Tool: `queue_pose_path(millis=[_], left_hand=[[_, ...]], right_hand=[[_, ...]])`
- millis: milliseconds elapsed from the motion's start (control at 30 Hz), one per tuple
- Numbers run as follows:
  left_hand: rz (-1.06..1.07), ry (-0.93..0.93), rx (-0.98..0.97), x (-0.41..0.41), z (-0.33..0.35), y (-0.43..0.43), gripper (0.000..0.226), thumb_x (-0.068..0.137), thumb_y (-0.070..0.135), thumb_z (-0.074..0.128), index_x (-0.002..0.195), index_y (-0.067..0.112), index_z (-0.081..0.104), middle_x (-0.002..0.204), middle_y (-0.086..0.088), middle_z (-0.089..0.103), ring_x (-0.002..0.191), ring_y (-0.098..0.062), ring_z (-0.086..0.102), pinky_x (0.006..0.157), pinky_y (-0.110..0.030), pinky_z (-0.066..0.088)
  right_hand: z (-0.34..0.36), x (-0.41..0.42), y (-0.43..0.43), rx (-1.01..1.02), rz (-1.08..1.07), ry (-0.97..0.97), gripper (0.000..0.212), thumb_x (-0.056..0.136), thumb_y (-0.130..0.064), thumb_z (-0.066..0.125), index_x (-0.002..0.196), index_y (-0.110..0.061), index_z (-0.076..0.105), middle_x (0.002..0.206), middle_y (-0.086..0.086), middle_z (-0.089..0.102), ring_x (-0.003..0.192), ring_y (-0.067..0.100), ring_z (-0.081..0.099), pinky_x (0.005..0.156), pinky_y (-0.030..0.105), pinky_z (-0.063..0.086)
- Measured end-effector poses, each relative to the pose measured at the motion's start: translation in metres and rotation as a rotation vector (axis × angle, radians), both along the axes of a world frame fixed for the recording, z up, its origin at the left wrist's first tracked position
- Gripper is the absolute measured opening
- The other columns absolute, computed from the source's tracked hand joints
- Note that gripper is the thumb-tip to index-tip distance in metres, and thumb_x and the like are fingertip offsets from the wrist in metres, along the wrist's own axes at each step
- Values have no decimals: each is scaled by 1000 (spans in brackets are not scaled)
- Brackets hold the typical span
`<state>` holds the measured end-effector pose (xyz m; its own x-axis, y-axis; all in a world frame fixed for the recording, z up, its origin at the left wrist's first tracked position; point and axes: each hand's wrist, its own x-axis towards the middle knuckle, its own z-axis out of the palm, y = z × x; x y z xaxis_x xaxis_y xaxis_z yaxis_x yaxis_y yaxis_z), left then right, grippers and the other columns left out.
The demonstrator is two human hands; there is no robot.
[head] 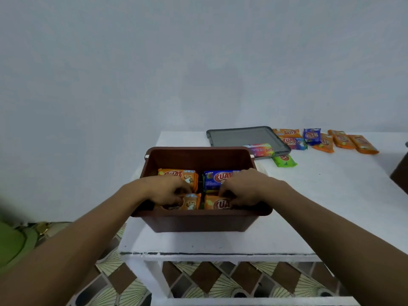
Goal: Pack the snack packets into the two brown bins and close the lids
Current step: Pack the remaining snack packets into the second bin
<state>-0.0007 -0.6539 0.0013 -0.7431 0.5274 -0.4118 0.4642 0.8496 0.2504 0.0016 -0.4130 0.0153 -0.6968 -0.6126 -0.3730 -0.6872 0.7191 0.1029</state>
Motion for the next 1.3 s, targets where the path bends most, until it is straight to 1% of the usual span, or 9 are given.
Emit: queue_pose_path(millis=[167, 300, 433, 667, 833, 933, 1033, 1167, 1300], left_hand=[[0, 8, -21, -3, -1, 1, 40, 90, 21, 60, 131, 22, 57, 121, 3, 61, 98, -11, 57, 79, -25, 48], [-29, 31, -69, -8, 6, 8, 31, 92, 29, 58, 123, 24, 64, 116, 5, 65, 98, -10, 59, 84, -26, 49], [4, 111, -11, -15, 20, 29, 8, 89, 29, 60, 91, 27, 67, 93, 11, 66, 81, -6, 62, 73, -28, 52], [82, 323, 220, -29, 43, 84, 11, 92, 20, 51, 95, 26, 60, 89, 5, 65, 72, -9, 58, 68, -38, 52], [73, 484, 319, -57, 56, 161, 17, 92, 24, 50, 105, 23, 61, 105, 4, 63, 93, -15, 55, 82, -39, 50], [68, 440, 150, -77, 55, 222, 27, 93, 31, 51, 116, 20, 59, 117, -2, 62, 103, -20, 55, 87, -37, 48], [107, 361, -80, -97, 44, 264, 36, 94, 34, 51, 125, 15, 53, 125, -10, 59, 110, -29, 56, 89, -35, 45], [230, 304, -153, -128, 9, 296, 43, 91, 25, 54, 130, 10, 46, 131, -17, 55, 116, -35, 53, 86, -35, 42], [332, 228, -280, -139, -40, 318, 58, 90, 19, 52, 142, 6, 29, 148, -21, 30, 136, -39, 29, 107, -49, 34]], right_hand=[[2, 7, 6, -61, -1, 21, 39, 93, -37, 58, 131, -28, 54, 125, 0, 60, 112, 19, 56, 88, 32, 45], [14, 6, 30, -687, -138, -93, 21, 92, -14, 62, 112, -20, 67, 107, -6, 69, 97, 3, 62, 81, 14, 49], [8, -8, 77, -1222, -500, 121, 16, 90, -4, 61, 91, -17, 69, 84, -10, 68, 80, -3, 63, 70, 10, 45], [-64, -35, 191, -957, -893, 206, 15, 90, -8, 62, 94, -22, 67, 109, 5, 70, 96, 17, 62, 84, 25, 45], [-83, -67, 221, -561, -766, 77, 54, 94, -22, 58, 145, -23, 38, 155, 0, 34, 140, 20, 33, 114, 38, 30], [-87, -84, 229, -444, -596, 36, 70, 97, -30, 51, 154, -29, 11, 163, -5, 7, 149, 18, 8, 118, 45, 22], [-102, -94, 243, -462, -522, 39, 70, 98, -46, 42, 154, -33, 0, 163, -8, 3, 150, 15, 1, 119, 42, 15], [-117, -86, 271, -483, -446, 181, 62, 97, -56, 34, 152, -39, 11, 159, -11, 21, 146, 16, 18, 118, 45, 15], [-122, -72, 310, -516, -381, 291, 54, 91, -63, 37, 140, -38, 39, 141, -11, 38, 130, 15, 36, 109, 39, 28]])
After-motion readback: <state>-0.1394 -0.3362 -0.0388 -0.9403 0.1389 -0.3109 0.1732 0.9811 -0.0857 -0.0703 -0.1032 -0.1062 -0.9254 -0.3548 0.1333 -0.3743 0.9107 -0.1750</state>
